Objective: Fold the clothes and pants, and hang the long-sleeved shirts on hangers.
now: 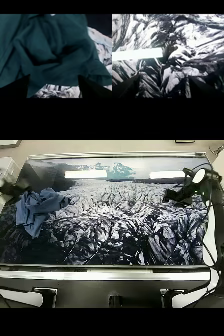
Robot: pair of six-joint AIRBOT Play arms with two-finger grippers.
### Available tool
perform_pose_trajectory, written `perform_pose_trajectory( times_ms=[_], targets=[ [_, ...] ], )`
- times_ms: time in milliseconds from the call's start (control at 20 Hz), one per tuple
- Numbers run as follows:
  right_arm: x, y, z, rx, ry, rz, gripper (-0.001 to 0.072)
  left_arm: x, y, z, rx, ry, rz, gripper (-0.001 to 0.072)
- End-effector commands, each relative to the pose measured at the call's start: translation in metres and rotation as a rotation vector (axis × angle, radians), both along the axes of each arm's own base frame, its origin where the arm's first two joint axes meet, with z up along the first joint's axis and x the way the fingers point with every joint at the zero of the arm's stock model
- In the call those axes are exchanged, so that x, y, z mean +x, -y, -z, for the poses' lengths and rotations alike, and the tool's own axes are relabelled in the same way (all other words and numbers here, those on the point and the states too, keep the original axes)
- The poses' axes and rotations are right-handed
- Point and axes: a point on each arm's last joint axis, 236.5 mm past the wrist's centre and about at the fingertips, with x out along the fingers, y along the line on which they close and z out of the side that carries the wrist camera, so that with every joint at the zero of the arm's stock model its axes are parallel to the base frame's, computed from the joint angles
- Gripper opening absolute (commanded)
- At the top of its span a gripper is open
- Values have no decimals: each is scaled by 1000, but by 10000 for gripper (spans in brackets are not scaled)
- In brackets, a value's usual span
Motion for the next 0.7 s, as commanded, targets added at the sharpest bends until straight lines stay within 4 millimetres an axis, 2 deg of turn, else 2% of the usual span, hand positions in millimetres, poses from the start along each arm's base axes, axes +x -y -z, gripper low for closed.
perform_pose_trajectory(
  times_ms=[0,100,250,400,500,550,650],
  targets=[
    [-1,-10,13,39,-32,-28,671,-17,-47,39,-274,-26,-152,658],
    [-2,-14,13,55,-32,-28,671,-12,-49,65,-267,-53,-128,659],
    [-3,-20,11,82,-38,-31,671,-3,-30,108,-290,-109,-73,659],
    [-16,-29,10,116,-87,-57,669,29,-6,121,-297,-26,19,659],
    [-26,-31,5,119,-111,-76,668,42,1,124,-285,10,25,653],
    [-29,-31,0,120,-112,-80,667,42,7,130,-291,-3,34,587],
    [-33,-31,-17,114,-87,-86,667,31,24,137,-322,-67,76,59]
  ],
)
